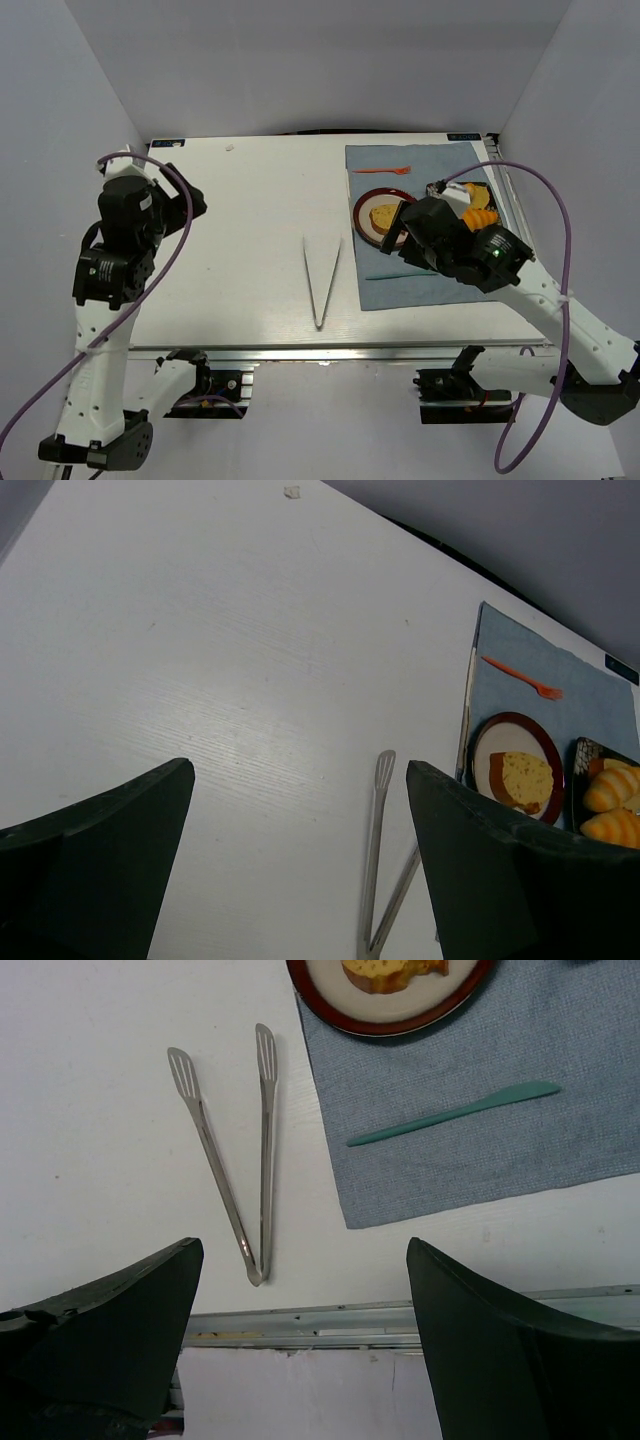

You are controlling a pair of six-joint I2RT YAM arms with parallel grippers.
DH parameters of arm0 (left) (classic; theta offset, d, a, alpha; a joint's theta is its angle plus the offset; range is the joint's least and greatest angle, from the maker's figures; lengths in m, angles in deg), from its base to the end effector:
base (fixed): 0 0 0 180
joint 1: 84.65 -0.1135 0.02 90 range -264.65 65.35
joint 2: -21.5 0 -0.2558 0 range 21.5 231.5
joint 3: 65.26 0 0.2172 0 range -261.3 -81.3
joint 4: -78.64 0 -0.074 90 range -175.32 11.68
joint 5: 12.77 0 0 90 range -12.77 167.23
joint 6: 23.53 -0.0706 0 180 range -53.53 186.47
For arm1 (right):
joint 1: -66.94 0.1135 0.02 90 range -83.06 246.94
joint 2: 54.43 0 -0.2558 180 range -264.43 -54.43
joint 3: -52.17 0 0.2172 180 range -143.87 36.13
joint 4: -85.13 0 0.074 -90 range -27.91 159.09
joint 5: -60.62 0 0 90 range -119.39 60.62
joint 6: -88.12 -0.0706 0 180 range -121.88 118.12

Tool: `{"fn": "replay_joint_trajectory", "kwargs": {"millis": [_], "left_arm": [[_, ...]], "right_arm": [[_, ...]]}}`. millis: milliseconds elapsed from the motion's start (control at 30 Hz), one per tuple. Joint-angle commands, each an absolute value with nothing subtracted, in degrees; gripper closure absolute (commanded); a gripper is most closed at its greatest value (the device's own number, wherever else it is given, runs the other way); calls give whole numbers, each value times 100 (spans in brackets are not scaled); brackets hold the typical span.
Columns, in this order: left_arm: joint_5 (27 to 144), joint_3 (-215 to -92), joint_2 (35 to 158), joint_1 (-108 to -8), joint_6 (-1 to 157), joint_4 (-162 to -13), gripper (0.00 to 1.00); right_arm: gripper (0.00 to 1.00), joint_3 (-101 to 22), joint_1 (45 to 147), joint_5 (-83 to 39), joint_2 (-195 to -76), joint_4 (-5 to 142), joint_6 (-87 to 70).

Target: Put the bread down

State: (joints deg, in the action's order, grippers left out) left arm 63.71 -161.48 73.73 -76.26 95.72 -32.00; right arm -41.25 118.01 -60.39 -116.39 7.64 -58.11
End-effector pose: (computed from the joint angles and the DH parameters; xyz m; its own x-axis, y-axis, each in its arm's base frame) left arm 0.1493 -0.0053 0.4054 -0.3370 -0.4305 -0.8373 -0.2657 0.8967 -0.3541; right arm 0.1404 0.1159 0.3558 -0.6188 0.3678 -0.6941 0.1303 0.9194 0.3710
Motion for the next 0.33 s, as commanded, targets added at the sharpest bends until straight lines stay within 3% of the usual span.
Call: {"fn": "replay_joint_trajectory", "kwargs": {"millis": [0,300], "left_arm": [[6660,-16242,7573,-7603,9688,-3417,2],[6440,-16270,7530,-7603,9626,-3707,2]], "right_arm": [[11,-4543,11800,-6156,-11779,782,-5428],[10,-4955,11616,-5899,-12711,748,-5058]]}}
